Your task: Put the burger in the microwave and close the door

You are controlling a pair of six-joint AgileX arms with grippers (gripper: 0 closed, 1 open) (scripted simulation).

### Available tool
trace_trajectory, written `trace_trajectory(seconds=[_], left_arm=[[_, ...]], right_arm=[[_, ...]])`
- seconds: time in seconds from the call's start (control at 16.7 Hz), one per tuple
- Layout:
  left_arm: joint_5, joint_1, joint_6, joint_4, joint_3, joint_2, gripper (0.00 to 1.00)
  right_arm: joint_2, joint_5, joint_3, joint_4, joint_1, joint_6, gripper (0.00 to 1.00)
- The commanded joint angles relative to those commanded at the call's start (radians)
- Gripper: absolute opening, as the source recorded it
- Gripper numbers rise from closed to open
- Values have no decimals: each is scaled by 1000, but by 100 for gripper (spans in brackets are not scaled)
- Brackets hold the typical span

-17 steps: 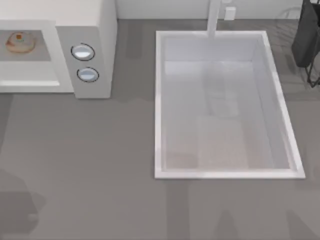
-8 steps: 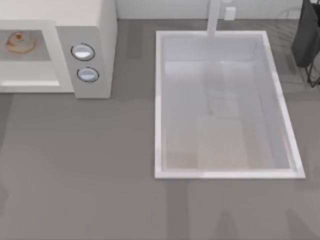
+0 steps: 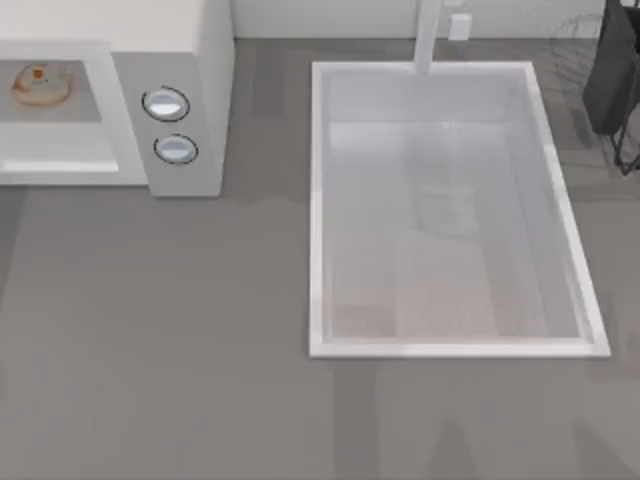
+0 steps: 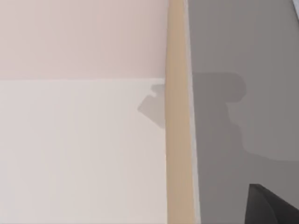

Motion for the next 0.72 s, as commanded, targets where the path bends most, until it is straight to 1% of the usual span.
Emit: trace_trajectory(seconds=[0.36, 0.48, 0.72], left_arm=[[4, 4, 3, 218, -154, 77, 0], [4, 4, 3, 248, -175, 88, 0], [5, 1, 3, 246, -175, 85, 0]], right_arm=[[0, 0, 0, 0, 0, 0, 100], [0, 0, 0, 0, 0, 0, 100], [0, 0, 0, 0, 0, 0, 100]])
